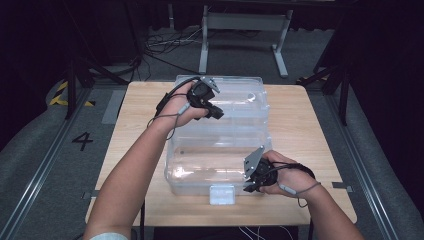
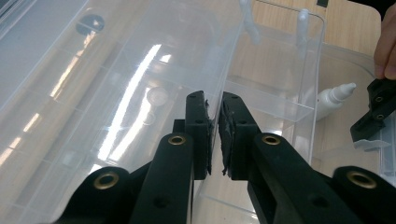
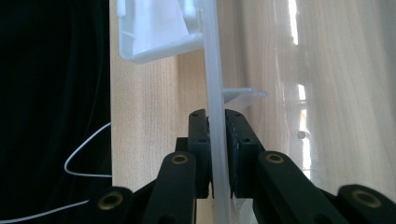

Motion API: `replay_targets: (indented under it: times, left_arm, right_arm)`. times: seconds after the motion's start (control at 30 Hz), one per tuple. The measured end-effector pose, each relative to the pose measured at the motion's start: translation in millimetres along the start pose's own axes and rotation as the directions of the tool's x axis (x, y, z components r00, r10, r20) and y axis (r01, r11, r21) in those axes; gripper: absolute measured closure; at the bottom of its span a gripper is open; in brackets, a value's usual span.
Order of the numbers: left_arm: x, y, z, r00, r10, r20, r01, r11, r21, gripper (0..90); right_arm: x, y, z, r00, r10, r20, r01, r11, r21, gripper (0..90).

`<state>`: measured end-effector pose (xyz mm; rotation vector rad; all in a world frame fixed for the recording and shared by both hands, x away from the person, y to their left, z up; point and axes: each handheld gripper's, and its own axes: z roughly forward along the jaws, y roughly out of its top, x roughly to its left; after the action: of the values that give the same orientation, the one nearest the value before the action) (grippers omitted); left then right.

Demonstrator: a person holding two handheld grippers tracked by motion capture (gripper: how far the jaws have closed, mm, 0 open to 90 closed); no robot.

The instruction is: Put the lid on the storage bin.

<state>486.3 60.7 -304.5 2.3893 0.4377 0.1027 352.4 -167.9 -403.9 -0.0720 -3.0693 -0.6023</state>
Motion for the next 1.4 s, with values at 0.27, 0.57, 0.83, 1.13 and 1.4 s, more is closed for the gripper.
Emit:
replay_targets:
  times: [0.27,0.57,0.83,1.13,1.4]
  left_arm:
    - [-7.3,3.5,-2.0,0.9989,0.031,-0.034,-0.03,0.999,0.034,83.3]
    - [-19.8,3.7,-9.0,0.998,0.061,-0.016,-0.061,0.9973,0.042,84.1]
    - [-30.1,3.9,-12.9,0.9966,0.082,-0.007,-0.082,0.9952,0.054,84.7]
    - [-38.9,4.7,-15.5,0.9947,0.102,0.008,-0.103,0.992,0.073,85.2]
    - [-47.6,3.0,-17.4,0.9934,0.113,0.017,-0.114,0.9902,0.08,85.5]
  right_arm:
    - [-0.1,-0.1,0.3,1.0,-0.007,0.001,0.007,1.0,0.001,82.4]
    - [1.6,0.2,-0.2,1.0,-0.001,0.01,0.001,1.0,0.009,82.3]
    - [1.5,0.2,0.5,0.9999,-0.003,0.017,0.003,1.0,0.001,82.4]
    - [1.5,-0.6,0.0,0.9999,-0.002,0.014,0.002,1.0,0.003,82.4]
    - [2.7,-0.2,0.2,0.9999,0.008,0.014,-0.008,1.0,0.006,82.4]
